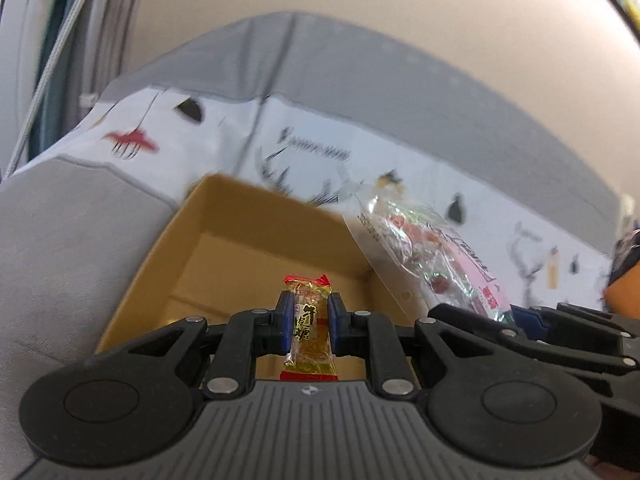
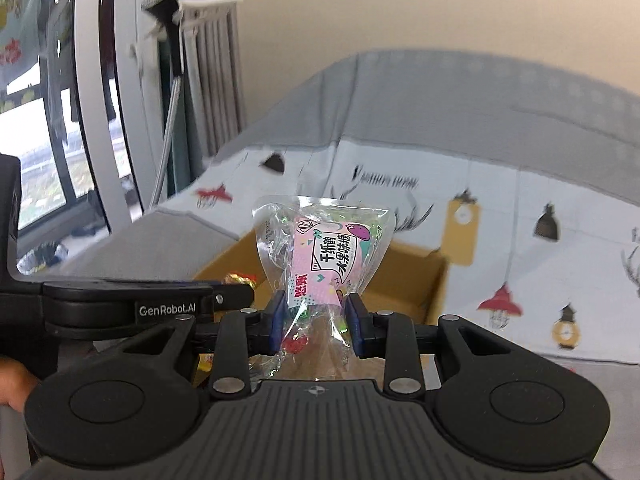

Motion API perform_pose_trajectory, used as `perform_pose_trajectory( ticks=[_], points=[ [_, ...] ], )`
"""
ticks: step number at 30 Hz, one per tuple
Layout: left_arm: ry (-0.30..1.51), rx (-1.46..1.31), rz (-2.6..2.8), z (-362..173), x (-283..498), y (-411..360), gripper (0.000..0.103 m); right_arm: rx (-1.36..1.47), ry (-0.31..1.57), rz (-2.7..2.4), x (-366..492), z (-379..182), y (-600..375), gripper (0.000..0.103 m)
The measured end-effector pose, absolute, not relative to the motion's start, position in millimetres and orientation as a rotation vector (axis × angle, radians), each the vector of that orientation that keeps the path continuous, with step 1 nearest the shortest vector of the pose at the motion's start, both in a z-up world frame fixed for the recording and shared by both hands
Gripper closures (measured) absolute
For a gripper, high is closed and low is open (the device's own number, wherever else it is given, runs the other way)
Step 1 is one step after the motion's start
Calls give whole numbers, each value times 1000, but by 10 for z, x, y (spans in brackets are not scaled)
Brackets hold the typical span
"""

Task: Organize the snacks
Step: 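Carry the gold candy and pink candy bag over the box with both tools, then open both tools to drop the candies into the box, then move both open tools back to the coffee pouch and red stick pack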

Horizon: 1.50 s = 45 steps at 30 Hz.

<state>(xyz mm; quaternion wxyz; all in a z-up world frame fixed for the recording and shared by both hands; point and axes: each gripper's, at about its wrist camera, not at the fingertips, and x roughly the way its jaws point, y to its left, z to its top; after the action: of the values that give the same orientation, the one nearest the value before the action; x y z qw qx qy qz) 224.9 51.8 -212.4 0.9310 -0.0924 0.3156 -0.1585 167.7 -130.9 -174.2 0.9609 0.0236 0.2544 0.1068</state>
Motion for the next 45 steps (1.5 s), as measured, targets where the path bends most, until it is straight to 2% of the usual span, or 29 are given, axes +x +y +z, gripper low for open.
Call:
perform_pose_trajectory(
  ticks=[7,14,15,16,17,19,20,21,26,31,41,43,44,45],
  points=[
    [790,-186,-272,-2685,2533,713,84,53,685,211,1983,-2334,-1020,70],
    [836,-181,-259,-2842,2590,770,84,82,770,221,2066,-2677,-925,69],
    [837,-181,-258,-2839,2583,774,84,88,775,226,2074,-2693,-920,67],
    [835,-181,-257,-2826,2583,767,84,95,782,228,2080,-2697,-913,58],
    [830,-183,-259,-2804,2579,761,81,107,779,223,2103,-2693,-927,40],
    [815,-199,-283,-2718,2533,756,55,140,735,221,2075,-2620,-969,34],
    [798,-206,-285,-2669,2503,745,29,155,720,241,2051,-2576,-994,34],
    [773,-206,-274,-2603,2457,721,13,160,706,261,2019,-2522,-1023,34],
    [695,-193,-318,-2280,2205,379,6,164,614,243,1742,-2282,-1332,27],
    [661,-157,-419,-2134,1988,-212,5,222,534,153,1354,-2199,-1951,23],
    [720,-72,-521,-2397,2030,-1647,5,303,552,-85,971,-2727,-3496,24],
    [733,-31,-550,-2534,2098,-1952,5,309,574,-110,991,-2848,-3791,28],
    [745,-11,-554,-2626,2149,-2115,5,327,590,-116,994,-2911,-3953,36],
    [767,6,-556,-2740,2220,-2276,5,347,600,-118,1010,-2960,-4068,40]
  ],
)
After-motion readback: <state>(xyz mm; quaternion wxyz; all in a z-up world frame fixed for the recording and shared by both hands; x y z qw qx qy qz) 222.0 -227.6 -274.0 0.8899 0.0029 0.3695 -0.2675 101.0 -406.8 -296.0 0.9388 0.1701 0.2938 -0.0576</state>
